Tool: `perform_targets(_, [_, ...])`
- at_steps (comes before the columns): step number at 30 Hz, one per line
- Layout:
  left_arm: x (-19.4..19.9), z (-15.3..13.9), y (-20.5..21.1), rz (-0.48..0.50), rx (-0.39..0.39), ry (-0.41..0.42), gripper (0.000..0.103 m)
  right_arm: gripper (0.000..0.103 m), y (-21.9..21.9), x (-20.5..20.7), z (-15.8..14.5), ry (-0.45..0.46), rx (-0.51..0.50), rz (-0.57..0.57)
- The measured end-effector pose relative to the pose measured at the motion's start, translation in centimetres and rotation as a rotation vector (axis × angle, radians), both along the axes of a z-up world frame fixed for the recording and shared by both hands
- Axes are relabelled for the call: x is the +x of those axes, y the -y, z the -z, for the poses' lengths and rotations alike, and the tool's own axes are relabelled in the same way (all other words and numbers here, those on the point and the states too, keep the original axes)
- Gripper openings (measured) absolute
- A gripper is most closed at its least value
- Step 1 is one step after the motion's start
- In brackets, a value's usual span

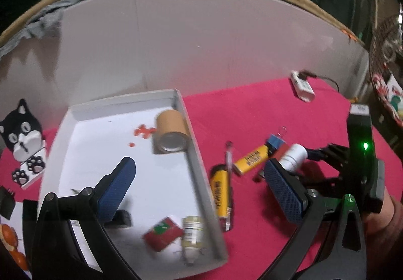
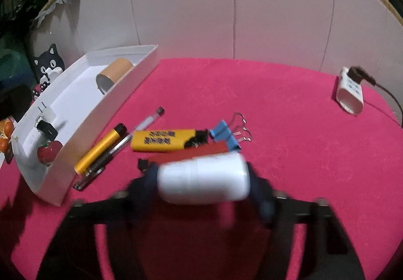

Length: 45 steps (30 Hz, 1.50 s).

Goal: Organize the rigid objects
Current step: 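Grasp the white pill bottle with the right tool while the left tool grasps the red stick box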

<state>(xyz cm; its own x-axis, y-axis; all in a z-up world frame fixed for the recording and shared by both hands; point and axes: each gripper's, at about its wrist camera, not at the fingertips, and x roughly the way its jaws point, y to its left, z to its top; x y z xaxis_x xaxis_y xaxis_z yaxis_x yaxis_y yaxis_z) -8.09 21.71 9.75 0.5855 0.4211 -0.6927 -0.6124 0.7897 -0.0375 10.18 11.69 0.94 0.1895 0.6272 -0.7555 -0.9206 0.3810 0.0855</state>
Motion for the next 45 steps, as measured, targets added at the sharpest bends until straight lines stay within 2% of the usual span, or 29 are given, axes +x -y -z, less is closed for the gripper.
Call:
perform_targets(4, [2.3, 1.3, 1.9, 0.088, -0.027, -0.049, 0.103, 0.062, 3.0, 1.5, 0.0, -0.044, 0.018, 0.055])
perform_targets(7, [4.9, 2.6, 4.3, 0.193, -0.026, -0.116, 0.103, 0.062, 6.0, 3.2, -0.1, -0.082, 0.040, 0.130])
perform_targets(10, [7.4, 4.0, 5.9, 0.259, -0.031, -0.170, 0.096, 0.062, 9.1, 4.5, -0.1, -0.123, 0.074, 0.193])
perform_targets(13, [9.2, 5.3, 6.1, 0.253, -0.063, -0.227, 0.094, 0.062, 10.6, 5.2, -0.1, -0.165, 0.107, 0.218])
perform_targets(20, [10.7, 7.2, 5.0, 0.213, -0.079, -0.325, 0.094, 0.062, 10.9, 5.5, -0.3, -0.211, 0.143, 0.226])
perform_targets(23, [11.6, 8.1, 4.3, 0.225, -0.118, -0.339, 0.094, 0.062, 11.2, 5.8, -0.2, -0.243, 0.166, 0.228])
perform_targets(26, [12.7, 8.2, 4.4, 0.247, -0.099, -0.339, 0.092, 0.062, 11.4, 5.9, -0.2, -0.259, 0.177, 0.231])
perform_targets(28, [13.4, 8.0, 4.5, 0.279, -0.105, -0.329, 0.078, 0.062, 11.4, 6.0, -0.2, -0.264, 0.179, 0.232])
perform_targets(30, [13.8, 7.7, 4.9, 0.308, -0.110, -0.326, 0.057, 0.062, 11.5, 6.0, -0.1, -0.267, 0.181, 0.232])
perform_targets(31, [13.9, 7.5, 5.2, 0.324, -0.091, -0.331, 0.051, 0.062, 11.5, 6.1, -0.1, -0.268, 0.182, 0.233])
perform_targets(34, [13.8, 7.2, 6.4, 0.351, 0.001, -0.360, 0.026, 0.062, 11.5, 6.1, -0.1, -0.271, 0.182, 0.229])
perform_targets(35, [13.5, 7.2, 6.7, 0.348, 0.021, -0.364, 0.022, 0.062, 11.4, 6.0, -0.2, -0.267, 0.178, 0.226])
perform_targets(39, [12.5, 7.0, 7.2, 0.327, 0.053, -0.342, 0.017, 0.062, 11.3, 5.3, -0.4, -0.240, 0.165, 0.210])
perform_targets(45, [10.0, 4.5, 8.1, 0.282, 0.022, -0.193, 0.017, 0.062, 12.2, 4.4, -2.1, -0.189, 0.199, 0.246])
